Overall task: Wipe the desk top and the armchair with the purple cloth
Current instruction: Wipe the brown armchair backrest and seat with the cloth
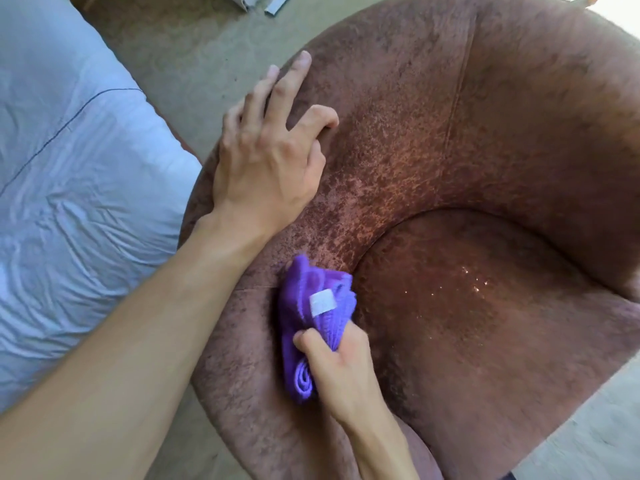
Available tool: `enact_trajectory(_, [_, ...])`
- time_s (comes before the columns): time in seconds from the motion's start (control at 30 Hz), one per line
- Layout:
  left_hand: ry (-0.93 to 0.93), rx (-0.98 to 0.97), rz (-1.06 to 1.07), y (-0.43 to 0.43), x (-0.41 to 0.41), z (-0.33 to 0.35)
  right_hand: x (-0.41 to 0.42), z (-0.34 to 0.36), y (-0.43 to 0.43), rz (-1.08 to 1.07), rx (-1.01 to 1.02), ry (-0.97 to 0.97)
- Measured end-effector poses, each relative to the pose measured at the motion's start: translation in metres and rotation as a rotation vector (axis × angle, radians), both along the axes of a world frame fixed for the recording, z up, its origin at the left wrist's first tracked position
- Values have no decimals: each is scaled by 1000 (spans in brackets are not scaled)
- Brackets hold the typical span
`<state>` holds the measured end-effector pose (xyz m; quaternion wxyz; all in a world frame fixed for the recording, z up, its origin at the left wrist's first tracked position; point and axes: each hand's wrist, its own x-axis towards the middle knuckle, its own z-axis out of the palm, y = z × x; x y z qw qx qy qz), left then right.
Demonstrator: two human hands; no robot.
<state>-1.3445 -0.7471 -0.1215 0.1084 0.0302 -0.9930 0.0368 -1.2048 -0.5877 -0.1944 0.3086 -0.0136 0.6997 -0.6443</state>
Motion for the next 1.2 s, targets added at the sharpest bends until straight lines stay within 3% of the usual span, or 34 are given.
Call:
enact_trajectory(0.1, [-20, 15, -12, -2, 6, 1, 4, 1, 7, 163, 38, -52])
enact_trajectory(0.27, [-82, 73, -80, -5, 46, 9, 8, 3, 2, -127, -17, -154])
enact_trajectory(0.4, [-162, 48, -54, -6, 119, 15, 11, 12, -1, 35, -71, -208])
enact_trajectory(0.53, [-348, -34, -15, -2, 173, 0, -3, 2, -5, -244, -87, -311])
enact_trajectory(0.63, [-356, -4, 39, -4, 190, -7, -5, -2, -7, -45, -39, -296])
enact_trajectory(0.77, [-316, 65, 69, -3, 189, -9, -19, -23, 27, 140, 51, -440])
enact_trajectory(0.9, [-308, 54, 81, 2, 189, -10, -1, -39, 29, 37, 159, -323])
enact_trajectory(1.0, [-332, 3, 80, 22, 184, -11, 5, -43, 30, 152, 107, -352])
enact_trajectory(1.13, [-548, -120, -119, 45, 176, -26, 3, -73, 41, -40, 125, -379])
enact_trajectory(1.2, [-652, -179, -122, 44, 169, -32, 9, -81, 37, 56, 168, -376])
